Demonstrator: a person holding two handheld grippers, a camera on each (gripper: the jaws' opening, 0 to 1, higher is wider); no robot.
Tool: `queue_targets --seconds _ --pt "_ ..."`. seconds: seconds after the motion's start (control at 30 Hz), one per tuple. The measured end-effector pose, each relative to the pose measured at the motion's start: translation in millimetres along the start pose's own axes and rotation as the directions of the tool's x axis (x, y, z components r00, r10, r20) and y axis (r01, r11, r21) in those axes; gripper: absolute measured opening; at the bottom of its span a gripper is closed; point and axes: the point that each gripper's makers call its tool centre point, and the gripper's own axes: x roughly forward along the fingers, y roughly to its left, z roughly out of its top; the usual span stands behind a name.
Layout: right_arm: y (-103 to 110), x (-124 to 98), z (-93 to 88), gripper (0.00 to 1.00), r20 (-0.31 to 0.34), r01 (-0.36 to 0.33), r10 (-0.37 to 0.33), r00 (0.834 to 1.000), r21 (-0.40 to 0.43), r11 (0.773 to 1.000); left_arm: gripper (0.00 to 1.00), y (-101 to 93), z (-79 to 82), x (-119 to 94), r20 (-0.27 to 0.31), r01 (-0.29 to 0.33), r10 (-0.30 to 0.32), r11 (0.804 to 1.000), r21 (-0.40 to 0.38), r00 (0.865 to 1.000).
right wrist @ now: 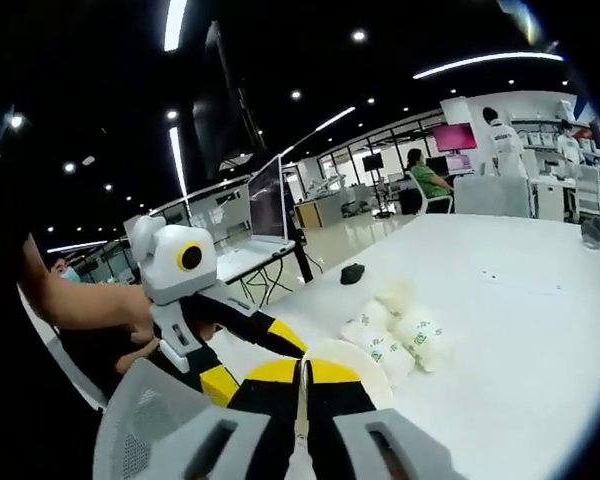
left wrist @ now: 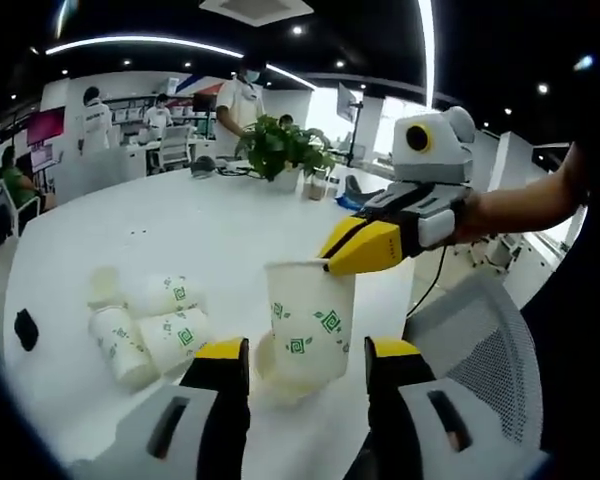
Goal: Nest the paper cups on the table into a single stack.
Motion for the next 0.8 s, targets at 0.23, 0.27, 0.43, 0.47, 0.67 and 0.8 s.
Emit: queue_targets --seconds 0.23,0.27,0.43,0.47,0.67,0.8 --pt "3.3 5.5 -8.1 0.00 -0.031 0.007 -0.010 0.999 -0.095 0.995 0.45 -0.1 -2.0 -6.8 0.000 -0.021 0.021 1.000 -0.012 1.000" --pt "4.0 6.7 -9.9 0.00 -0.039 0.007 -0.011 0.999 -0.111 0.994 0.45 0.4 -2.3 -7.6 0.001 -0.026 0.026 1.000 -0.015 1.000" --pt "4.4 10.9 -17.6 0.00 -0.073 0.011 -0.024 0.997 -0.173 0.985 0.44 9.1 -9.4 -9.3 0.000 -0.036 0.036 0.999 -0.026 0.999" --pt "4.9 11.6 -18.7 0.00 -0.076 0.010 -0.024 0.997 -0.184 0.983 0.44 9.3 -10.2 -9.4 -0.001 -0.037 0.037 0.999 -0.026 0.999" --pt "8.3 16.8 -30.1 0.00 -0.113 0.000 -0.026 0.993 -0.222 0.975 0.44 8.1 -13.0 -9.4 -0.007 -0.035 0.035 0.999 -0.031 0.999" --pt "9.9 20.5 -38.8 0.00 -0.139 -0.008 -0.025 0.990 -0.237 0.971 0.44 11.0 -14.0 -9.7 -0.004 -0.037 0.037 0.999 -0.034 0.999"
